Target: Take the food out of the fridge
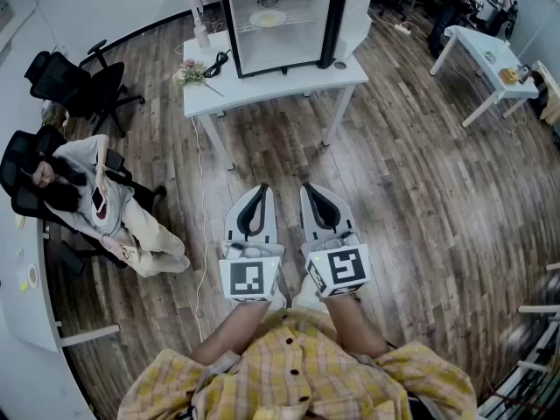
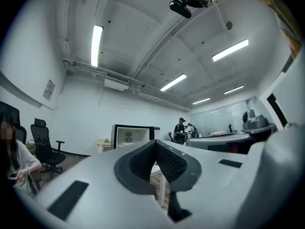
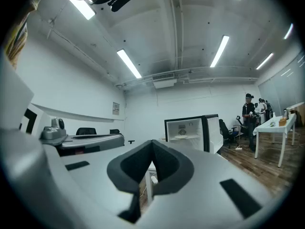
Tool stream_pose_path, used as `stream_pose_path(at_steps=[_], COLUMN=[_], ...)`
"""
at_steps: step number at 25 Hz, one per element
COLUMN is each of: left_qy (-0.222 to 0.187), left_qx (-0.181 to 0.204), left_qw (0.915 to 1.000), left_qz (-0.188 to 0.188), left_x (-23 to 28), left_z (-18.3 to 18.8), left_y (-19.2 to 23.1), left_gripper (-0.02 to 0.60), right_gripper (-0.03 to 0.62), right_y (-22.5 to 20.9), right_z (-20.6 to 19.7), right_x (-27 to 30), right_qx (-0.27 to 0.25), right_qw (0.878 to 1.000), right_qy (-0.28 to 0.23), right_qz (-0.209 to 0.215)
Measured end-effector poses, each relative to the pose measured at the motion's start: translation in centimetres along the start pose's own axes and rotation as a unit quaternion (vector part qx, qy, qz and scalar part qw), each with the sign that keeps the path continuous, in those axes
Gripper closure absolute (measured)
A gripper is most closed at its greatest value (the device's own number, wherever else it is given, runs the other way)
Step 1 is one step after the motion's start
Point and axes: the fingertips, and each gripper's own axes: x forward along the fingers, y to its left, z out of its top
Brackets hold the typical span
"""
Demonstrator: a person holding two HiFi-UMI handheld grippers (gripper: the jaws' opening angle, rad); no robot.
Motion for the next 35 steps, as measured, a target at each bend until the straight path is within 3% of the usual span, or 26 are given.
stream_pose_path(at_steps=[18, 24, 35], left_qy=[-0.013, -0.018, -0.015], left_qx=[-0.02, 0.013, 0.029], left_qw=[0.9996, 0.9997, 0.9995], left_qz=[-0.018, 0.007, 0.003], left_x=[-1.1, -0.9, 2.8], left_z=[0.3, 0.0, -0.8], left_y=[6.0, 8.0, 9.5], left_gripper=[0.574, 0.574, 0.574], right_gripper=[0.588, 0.588, 0.588], right_y=[4.5, 5.1, 3.8], right_z=[0.6, 0.2, 0.1], right_x=[3.0, 4.8, 8.7], right_qx=[0.002, -0.015, -0.022], right_qw=[1.0, 1.0, 1.0], right_qy=[0.012, 0.011, 0.003], right_qz=[-0.016, -0.024, -0.019])
